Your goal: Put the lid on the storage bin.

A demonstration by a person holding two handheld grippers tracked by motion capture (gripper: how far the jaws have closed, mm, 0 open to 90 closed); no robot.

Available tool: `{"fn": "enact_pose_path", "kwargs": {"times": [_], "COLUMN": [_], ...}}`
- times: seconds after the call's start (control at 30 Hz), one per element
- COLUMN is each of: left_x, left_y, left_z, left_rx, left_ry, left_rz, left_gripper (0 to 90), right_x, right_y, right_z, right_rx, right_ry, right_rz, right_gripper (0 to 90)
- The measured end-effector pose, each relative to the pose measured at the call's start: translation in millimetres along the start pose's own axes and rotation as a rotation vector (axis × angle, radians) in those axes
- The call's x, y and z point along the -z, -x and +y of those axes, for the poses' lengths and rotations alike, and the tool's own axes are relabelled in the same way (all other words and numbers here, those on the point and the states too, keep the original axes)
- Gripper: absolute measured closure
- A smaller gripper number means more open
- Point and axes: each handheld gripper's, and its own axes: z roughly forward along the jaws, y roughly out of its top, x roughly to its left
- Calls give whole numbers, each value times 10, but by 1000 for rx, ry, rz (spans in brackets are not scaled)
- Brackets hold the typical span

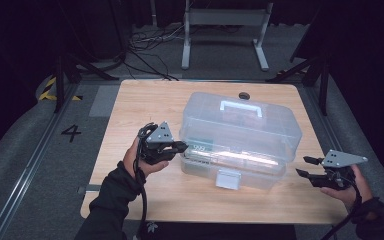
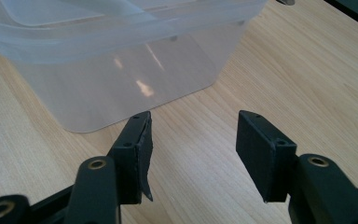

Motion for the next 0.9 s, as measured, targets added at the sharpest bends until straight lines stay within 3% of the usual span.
{"fn": "enact_pose_path", "kwargs": {"times": [0.2,0.47,0.57,0.73,0.9], "left_x": [-2,-103,-100,-111,-52], "left_y": [28,49,49,63,70], "left_z": [-81,-238,-260,-313,-343], "left_rx": [4,-2,9,5,19], "left_ry": [-20,-98,-101,-137,-115], "left_rz": [-14,-20,-23,-8,-10], "left_gripper": [812,810,809,800,788], "right_x": [-18,-51,-56,-65,-67], "right_y": [-11,-19,-11,-15,-12], "right_z": [-11,-34,-37,-42,-45], "right_rx": [-2,-8,-14,-11,-17], "right_ry": [-8,-17,-17,-18,-14], "right_rz": [5,18,18,20,25], "right_gripper": [469,469,469,470,470]}}
